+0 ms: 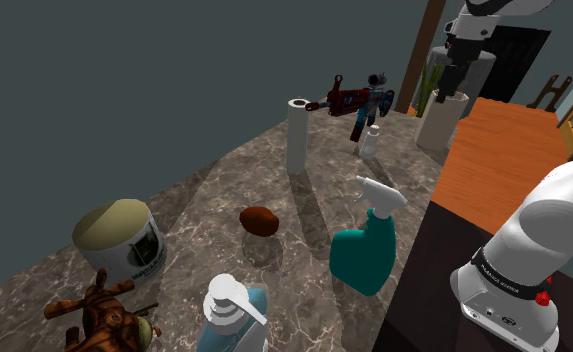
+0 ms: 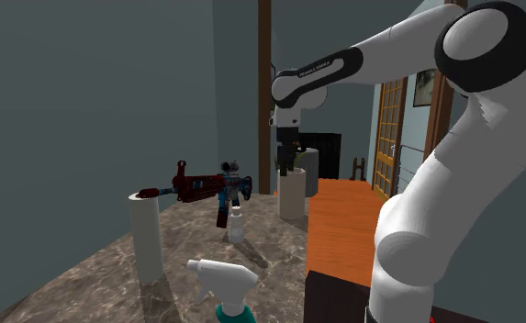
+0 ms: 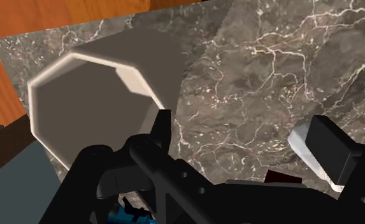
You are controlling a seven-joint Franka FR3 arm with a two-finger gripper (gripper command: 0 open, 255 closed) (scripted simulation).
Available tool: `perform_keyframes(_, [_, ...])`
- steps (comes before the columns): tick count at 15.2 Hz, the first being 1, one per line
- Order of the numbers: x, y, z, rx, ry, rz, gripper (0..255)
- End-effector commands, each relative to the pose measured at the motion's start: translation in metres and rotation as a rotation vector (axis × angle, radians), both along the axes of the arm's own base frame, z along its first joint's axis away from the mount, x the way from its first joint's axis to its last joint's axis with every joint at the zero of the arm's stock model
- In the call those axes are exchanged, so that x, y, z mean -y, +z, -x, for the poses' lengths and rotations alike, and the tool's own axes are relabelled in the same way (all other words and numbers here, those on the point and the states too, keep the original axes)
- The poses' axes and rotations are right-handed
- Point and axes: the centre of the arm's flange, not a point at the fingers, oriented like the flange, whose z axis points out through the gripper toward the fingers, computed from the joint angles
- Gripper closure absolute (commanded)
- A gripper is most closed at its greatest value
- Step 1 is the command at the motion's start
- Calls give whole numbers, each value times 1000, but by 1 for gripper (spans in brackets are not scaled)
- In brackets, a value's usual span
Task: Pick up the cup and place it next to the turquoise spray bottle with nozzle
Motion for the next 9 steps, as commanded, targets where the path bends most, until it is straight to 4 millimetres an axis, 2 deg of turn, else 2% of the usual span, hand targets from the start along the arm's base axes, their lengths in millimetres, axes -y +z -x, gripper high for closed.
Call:
perform_keyframes(1, [27, -1, -7, -2, 12, 14, 0])
perform_keyframes(3, [43, -4, -11, -4, 19, 23, 0])
perform_keyframes(9, [43, -35, -10, -4, 19, 23, 0])
